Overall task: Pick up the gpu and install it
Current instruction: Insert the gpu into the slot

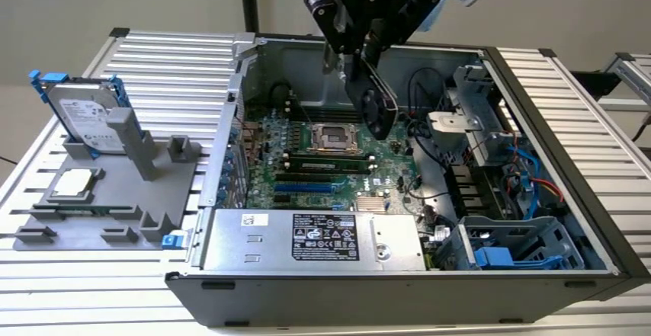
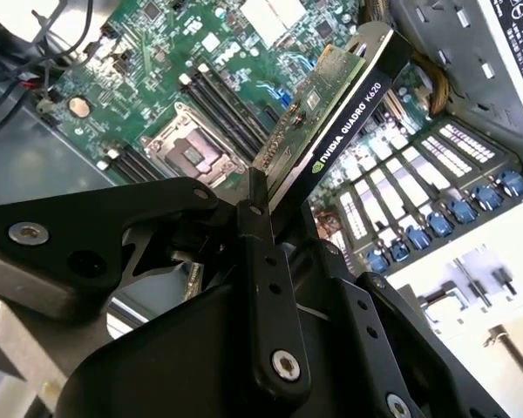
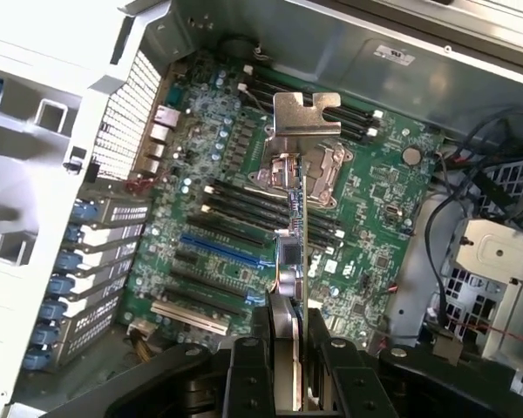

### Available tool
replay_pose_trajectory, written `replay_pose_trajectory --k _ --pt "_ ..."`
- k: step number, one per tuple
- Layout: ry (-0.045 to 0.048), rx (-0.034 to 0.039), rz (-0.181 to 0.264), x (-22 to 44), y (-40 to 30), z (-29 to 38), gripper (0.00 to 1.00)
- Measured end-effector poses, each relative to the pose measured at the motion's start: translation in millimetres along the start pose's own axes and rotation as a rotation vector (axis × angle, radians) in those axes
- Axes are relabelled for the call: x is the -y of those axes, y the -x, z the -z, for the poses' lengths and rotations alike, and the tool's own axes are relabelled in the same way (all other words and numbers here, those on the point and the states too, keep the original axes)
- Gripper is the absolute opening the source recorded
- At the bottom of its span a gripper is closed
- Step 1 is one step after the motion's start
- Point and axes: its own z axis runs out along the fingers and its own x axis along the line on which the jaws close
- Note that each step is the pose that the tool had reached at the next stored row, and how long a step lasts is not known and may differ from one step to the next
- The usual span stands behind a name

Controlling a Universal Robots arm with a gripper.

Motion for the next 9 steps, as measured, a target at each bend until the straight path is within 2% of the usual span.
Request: replay_pose_trajectory --k 9 --pt "0.0012 -0.0033 0.071 0.0 0.0 0.0 0.0"
